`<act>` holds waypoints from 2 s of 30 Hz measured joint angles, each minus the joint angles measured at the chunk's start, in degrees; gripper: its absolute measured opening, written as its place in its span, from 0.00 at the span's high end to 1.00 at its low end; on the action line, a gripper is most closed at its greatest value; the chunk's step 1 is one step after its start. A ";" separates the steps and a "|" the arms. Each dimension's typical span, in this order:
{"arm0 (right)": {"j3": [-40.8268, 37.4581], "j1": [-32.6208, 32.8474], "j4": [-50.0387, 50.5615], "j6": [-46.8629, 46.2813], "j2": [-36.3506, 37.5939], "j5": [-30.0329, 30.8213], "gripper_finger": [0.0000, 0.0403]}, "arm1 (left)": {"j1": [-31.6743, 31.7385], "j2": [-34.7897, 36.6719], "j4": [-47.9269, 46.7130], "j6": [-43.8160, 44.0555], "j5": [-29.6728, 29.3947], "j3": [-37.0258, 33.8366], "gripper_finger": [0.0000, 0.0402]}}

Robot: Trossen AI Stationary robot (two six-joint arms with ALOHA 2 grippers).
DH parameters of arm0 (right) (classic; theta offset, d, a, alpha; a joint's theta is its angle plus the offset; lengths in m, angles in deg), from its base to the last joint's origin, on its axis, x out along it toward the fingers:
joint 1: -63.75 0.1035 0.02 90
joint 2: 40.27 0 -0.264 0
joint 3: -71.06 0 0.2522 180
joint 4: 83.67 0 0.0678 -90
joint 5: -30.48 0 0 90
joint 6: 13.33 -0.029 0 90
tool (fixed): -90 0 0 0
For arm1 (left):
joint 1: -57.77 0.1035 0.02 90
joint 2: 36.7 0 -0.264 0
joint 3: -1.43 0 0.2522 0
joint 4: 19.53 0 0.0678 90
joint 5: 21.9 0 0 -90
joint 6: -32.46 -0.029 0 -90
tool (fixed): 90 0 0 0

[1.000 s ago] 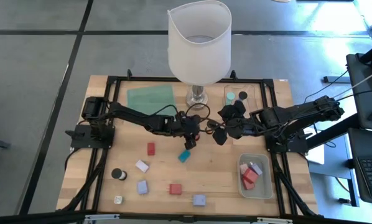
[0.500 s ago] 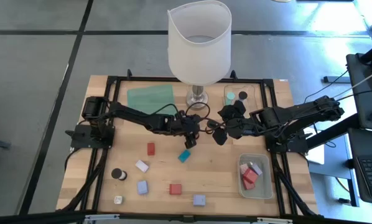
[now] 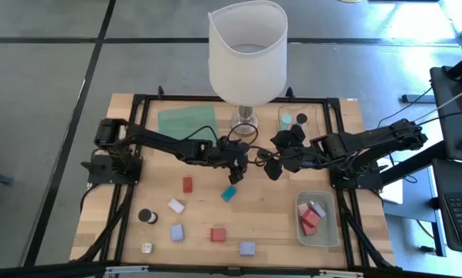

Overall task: Pick & Place Office items
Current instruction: Move the red hourglass to the center of the table, then put the red digital timer into the blue bin

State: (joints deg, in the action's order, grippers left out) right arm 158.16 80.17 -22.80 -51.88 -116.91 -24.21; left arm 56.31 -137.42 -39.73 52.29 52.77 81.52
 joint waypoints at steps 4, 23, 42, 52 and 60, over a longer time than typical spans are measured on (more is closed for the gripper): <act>0.00 0.00 0.00 0.09 0.00 0.03 0.21 | -0.26 5.70 -4.16 1.16 -0.07 0.04 0.31; 0.02 -0.48 -0.75 1.88 0.00 0.71 0.21 | -8.76 27.71 -53.52 30.48 15.97 0.07 0.32; 0.02 -4.11 -3.43 2.12 0.00 2.82 0.21 | -20.74 22.67 -56.42 83.24 2.17 -9.16 0.32; 0.02 -4.28 -3.43 3.06 0.00 2.78 0.21 | -20.52 11.98 -48.38 82.42 2.95 -10.60 0.32; 0.02 -4.31 -3.43 3.48 0.00 2.64 0.21 | -20.52 3.91 -45.39 82.51 2.93 -10.45 0.32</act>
State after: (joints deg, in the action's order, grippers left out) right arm 158.19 75.86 -26.23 -48.40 -116.91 -21.57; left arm 35.79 -133.51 -85.12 134.80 55.70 71.07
